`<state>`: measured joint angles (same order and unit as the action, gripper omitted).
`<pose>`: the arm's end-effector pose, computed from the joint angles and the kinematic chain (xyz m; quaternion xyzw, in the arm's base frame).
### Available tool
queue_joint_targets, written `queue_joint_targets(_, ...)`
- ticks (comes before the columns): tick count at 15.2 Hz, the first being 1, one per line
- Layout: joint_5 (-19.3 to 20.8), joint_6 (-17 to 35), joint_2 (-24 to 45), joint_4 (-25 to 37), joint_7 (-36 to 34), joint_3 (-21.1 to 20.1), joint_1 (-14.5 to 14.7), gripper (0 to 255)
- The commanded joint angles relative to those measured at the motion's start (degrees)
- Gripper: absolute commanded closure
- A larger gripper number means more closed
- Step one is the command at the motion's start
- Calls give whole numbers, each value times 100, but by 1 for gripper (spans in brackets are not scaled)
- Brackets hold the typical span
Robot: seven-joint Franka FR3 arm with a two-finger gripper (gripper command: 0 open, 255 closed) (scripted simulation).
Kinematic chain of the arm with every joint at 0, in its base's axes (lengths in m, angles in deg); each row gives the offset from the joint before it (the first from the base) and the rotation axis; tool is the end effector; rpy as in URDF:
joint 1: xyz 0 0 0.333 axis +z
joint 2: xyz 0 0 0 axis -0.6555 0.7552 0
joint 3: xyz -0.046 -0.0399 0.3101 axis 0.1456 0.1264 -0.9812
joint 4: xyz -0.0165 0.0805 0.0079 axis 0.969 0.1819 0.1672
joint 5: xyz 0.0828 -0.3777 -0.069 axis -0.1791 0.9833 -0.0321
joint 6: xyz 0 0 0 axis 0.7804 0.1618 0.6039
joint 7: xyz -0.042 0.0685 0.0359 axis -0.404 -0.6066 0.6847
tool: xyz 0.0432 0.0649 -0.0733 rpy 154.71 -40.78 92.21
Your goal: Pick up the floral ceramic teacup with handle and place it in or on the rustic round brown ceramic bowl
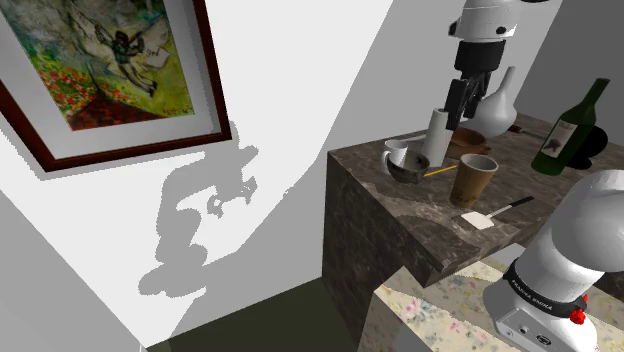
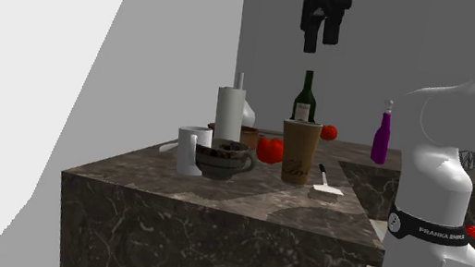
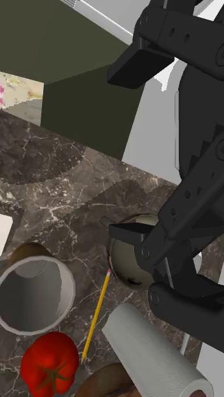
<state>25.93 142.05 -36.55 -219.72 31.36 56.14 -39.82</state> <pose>0.2835 0.0351 0.5785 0.9980 0.0484 -0.0384 0.0125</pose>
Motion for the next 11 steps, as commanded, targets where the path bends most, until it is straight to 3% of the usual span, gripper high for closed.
queue_joint_targets(1, 0, 0, 0, 0, 0, 0, 0, 0)
queue_joint_targets(11, 387, 2186, 1255, -764, 136, 34, -191, 0)
